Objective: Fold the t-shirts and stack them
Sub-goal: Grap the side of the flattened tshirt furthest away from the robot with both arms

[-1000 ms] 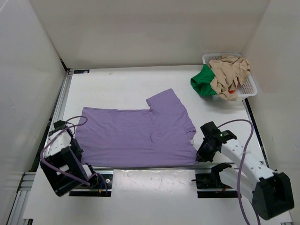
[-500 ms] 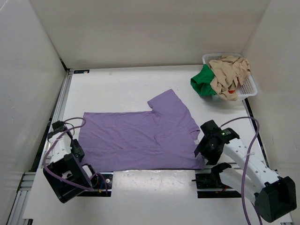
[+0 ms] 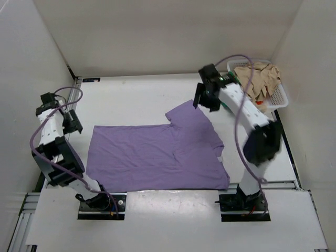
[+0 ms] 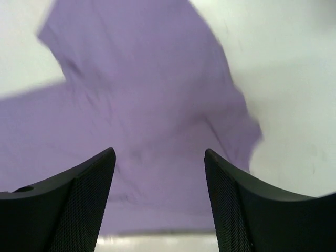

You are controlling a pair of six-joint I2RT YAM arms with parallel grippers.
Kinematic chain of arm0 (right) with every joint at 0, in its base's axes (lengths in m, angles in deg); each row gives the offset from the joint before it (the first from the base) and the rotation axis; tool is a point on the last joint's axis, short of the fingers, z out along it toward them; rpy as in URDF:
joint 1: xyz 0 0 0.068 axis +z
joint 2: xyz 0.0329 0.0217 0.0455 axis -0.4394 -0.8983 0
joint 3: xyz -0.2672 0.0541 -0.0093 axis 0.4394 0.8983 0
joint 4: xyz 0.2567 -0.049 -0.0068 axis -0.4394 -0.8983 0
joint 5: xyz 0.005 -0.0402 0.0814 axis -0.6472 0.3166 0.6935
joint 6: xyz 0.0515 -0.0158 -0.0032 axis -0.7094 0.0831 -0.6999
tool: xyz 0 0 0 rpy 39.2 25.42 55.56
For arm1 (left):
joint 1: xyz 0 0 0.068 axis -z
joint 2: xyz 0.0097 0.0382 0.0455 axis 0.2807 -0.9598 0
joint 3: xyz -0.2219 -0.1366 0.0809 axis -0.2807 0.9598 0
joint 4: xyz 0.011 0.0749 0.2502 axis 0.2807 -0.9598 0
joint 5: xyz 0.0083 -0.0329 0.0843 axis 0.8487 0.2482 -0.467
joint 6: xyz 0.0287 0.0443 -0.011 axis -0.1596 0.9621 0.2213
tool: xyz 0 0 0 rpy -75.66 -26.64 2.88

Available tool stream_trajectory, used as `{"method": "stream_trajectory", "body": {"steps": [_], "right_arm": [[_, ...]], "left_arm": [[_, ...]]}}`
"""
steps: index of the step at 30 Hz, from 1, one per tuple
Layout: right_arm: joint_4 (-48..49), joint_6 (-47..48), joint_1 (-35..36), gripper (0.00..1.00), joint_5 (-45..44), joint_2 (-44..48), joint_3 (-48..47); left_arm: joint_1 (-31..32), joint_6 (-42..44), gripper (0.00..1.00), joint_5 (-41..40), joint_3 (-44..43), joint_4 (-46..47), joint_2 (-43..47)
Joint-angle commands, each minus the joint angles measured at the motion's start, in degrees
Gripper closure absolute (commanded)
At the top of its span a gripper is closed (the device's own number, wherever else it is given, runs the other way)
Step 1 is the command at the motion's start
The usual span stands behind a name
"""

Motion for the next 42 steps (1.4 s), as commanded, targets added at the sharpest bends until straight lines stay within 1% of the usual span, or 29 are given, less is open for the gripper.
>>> {"method": "stream_trajectory", "body": {"steps": [1, 3, 4, 5, 6, 7, 10, 12, 13, 15, 17, 18, 19, 20, 21, 22, 23, 24, 25, 27, 28, 30, 33, 34, 35, 37, 39, 40, 42], "right_arm": [[0.41, 6.66, -2.15, 0.27, -1.11, -19.82, -18.50], [-1.43, 6.66, -2.86, 0.27, -1.11, -28.48, -29.45], [-1.44, 6.66, -3.38, 0.27, -1.11, -35.40, -34.20], [-0.39, 5.70, -4.00, 0.27, -1.11, -37.91, -39.12], [0.84, 4.82, -4.00, 0.26, -2.15, -39.67, -39.17], [4.68, 2.73, -4.53, 0.26, -2.16, -41.25, -38.47], [11.37, -2.19, -5.06, 0.26, -2.69, -42.40, -32.24], [11.39, -3.01, -5.06, 0.26, -2.69, -44.25, -33.10], [11.39, -3.70, -5.06, 0.26, -1.99, -46.61, -35.98], [11.39, -4.23, -5.06, 0.28, -0.58, -48.29, -37.84], [12.26, -4.85, -5.06, 0.31, -0.58, -48.83, -37.85], [12.80, -5.55, -5.06, 0.31, -0.58, -48.83, -36.98], [13.41, -6.08, -5.06, 0.36, 0.03, -48.83, -36.97], [14.11, -6.08, -5.06, 0.44, 0.04, -49.35, -36.97], [14.12, -6.87, -5.06, 0.44, 0.99, -49.97, -36.97], [14.12, -6.87, -5.06, 0.59, 1.52, -49.97, -37.49], [14.73, -7.74, -5.06, 0.67, 2.75, -50.49, -37.50], [15.43, -8.36, -5.06, 0.81, 3.37, -50.50, -37.50], [15.44, -8.37, -5.06, 0.87, 3.38, -50.50, -37.50], [16.14, -8.37, -5.06, 0.98, 3.99, -49.45, -35.92], [16.75, -8.37, -5.06, 1.00, 3.99, -48.75, -33.83], [17.71, -7.23, -5.06, 1.00, 3.99, -46.20, -31.18], [18.60, -5.64, -5.06, 1.00, 5.30, -43.22, -27.49], [18.60, -4.77, -5.06, 1.00, 6.18, -42.42, -26.70], [18.60, -4.16, -5.06, 1.00, 6.19, -40.67, -25.82], [19.21, -3.63, -5.06, 1.00, 7.76, -38.82, -23.10], [19.22, -3.01, -5.06, 1.00, 9.87, -35.66, -21.25], [20.00, -2.05, -5.06, 1.00, 10.66, -34.43, -19.24], [20.71, -0.98, -5.06, 1.00, 11.81, -30.65, -17.03]], "left_arm": [[5.15, 0.01, 0.13, 7.02, -3.70, 3.59, -4.45], [6.83, 0.01, 0.12, 7.02, -5.28, 4.93, -7.19], [7.36, 0.01, 0.12, 7.02, -6.16, 4.93, -8.59], [7.89, 0.01, 0.12, 7.02, -7.04, 5.63, -11.22], [7.90, 0.01, 0.12, 7.02, -8.70, 6.16, -12.37], [7.90, 0.01, 0.11, 7.63, -9.59, 6.16, -13.60], [7.90, 0.01, 0.11, 8.24, -11.35, 6.86, -18.26], [8.42, 0.01, 0.11, 8.25, -11.35, 6.87, -19.76], [8.42, 0.01, 0.11, 8.77, -11.96, 6.87, -20.38], [9.21, 0.01, 0.11, 9.30, -11.97, 7.39, -21.78], [9.92, 0.01, 0.11, 9.30, -10.40, 8.18, -22.31], [10.44, 0.01, 0.11, 9.30, -10.39, 8.18, -22.32], [10.45, 0.01, 0.10, 10.17, -9.78, 8.79, -22.32], [10.45, 0.01, 0.10, 11.22, -9.77, 8.80, -22.93], [10.45, 0.01, 0.10, 11.24, -9.77, 8.80, -22.93], [10.45, 0.01, 0.10, 11.24, -9.77, 9.41, -23.45], [10.45, 0.01, 0.10, 11.24, -9.77, 9.41, -24.07], [10.45, 0.01, 0.10, 11.24, -9.77, 9.41, -24.77], [10.45, 0.01, 0.10, 11.24, -10.29, 9.41, -24.78], [10.45, 0.01, 0.10, 12.28, -10.30, 9.41, -24.78], [10.45, 0.01, 0.10, 13.33, -10.30, 9.41, -24.78], [10.45, 0.01, 0.11, 14.66, -10.30, 9.94, -24.78], [10.45, 0.01, 0.19, 16.24, -10.83, 9.94, -26.00], [10.45, 0.01, 0.23, 16.77, -10.83, 9.94, -26.01], [10.45, 0.01, 0.30, 16.77, -10.83, 9.94, -26.88], [10.45, 0.01, 0.41, 17.91, -11.35, 9.94, -27.77], [10.45, 0.01, 0.54, 17.92, -11.35, 9.94, -28.47], [10.45, 0.01, 0.71, 17.92, -11.35, 9.94, -28.47], [10.45, 0.01, 0.81, 17.92, -10.74, 9.94, -27.85]]}}
